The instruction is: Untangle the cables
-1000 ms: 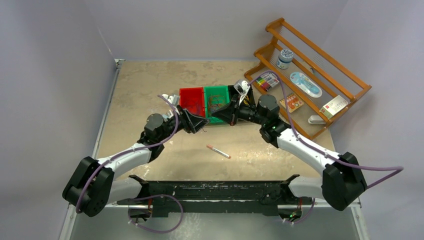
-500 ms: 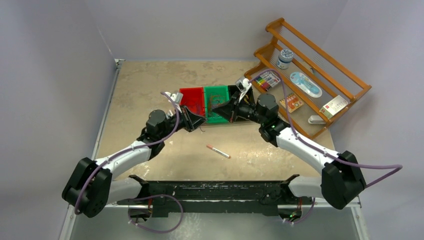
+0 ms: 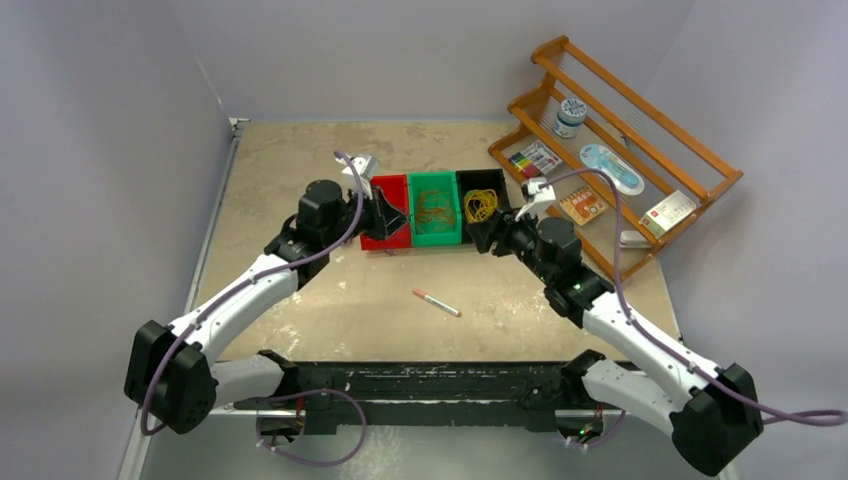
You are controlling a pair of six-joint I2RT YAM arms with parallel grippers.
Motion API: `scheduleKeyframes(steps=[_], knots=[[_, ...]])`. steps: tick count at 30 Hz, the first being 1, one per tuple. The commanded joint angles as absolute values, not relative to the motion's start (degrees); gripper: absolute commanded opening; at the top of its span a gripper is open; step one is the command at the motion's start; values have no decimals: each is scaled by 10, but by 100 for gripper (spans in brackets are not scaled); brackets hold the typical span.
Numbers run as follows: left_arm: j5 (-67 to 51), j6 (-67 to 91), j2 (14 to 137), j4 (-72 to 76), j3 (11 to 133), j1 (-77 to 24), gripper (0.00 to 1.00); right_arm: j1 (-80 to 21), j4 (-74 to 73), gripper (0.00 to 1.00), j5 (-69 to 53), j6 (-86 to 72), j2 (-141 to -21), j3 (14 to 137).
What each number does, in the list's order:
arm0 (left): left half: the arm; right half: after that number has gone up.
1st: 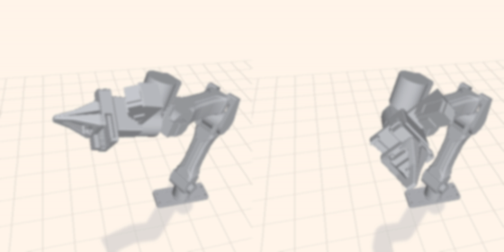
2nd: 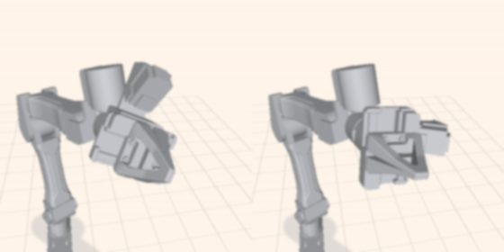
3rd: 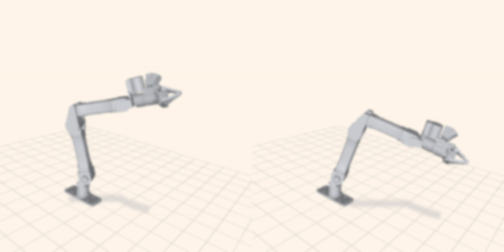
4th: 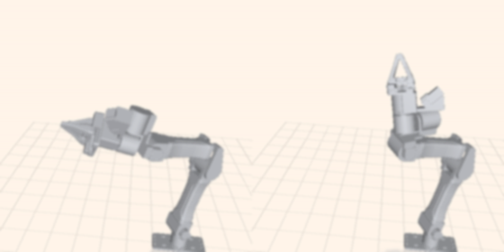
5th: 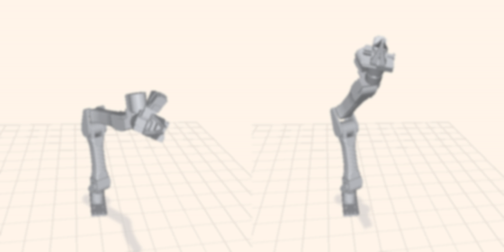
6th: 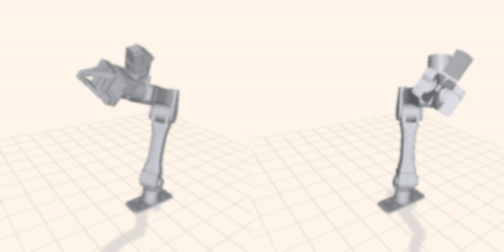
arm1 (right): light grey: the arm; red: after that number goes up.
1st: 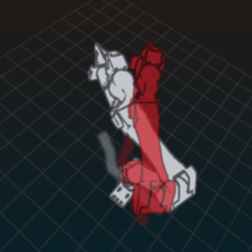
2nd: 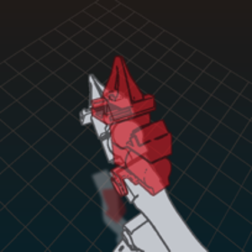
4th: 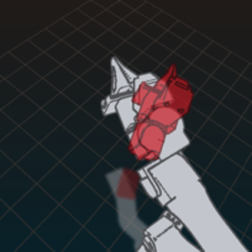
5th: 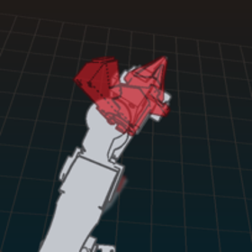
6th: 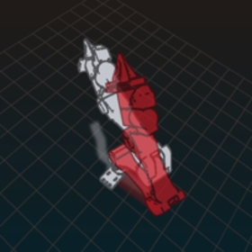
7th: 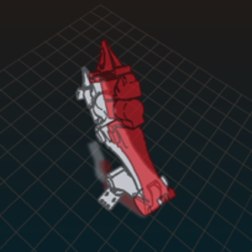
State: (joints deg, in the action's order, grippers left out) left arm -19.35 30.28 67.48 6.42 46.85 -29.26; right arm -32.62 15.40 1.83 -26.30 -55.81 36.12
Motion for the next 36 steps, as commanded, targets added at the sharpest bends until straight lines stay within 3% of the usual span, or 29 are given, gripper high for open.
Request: scheduleKeyframes(steps=[1,7,16,29,36], knots=[[-207,236,692,-51,544,-300,0,-327,191,64,-10,-193,-505,328],[-199,204,689,-129,610,-301,0,-327,340,71,-161,-67,-511,307],[-205,204,677,-140,629,-301,0,-330,593,73,-337,-3,-650,315],[-220,198,666,-155,650,-301,0,-388,649,72,-356,25,-846,438],[-223,190,648,-172,667,-301,0,-388,652,62,-324,19,-901,470]])
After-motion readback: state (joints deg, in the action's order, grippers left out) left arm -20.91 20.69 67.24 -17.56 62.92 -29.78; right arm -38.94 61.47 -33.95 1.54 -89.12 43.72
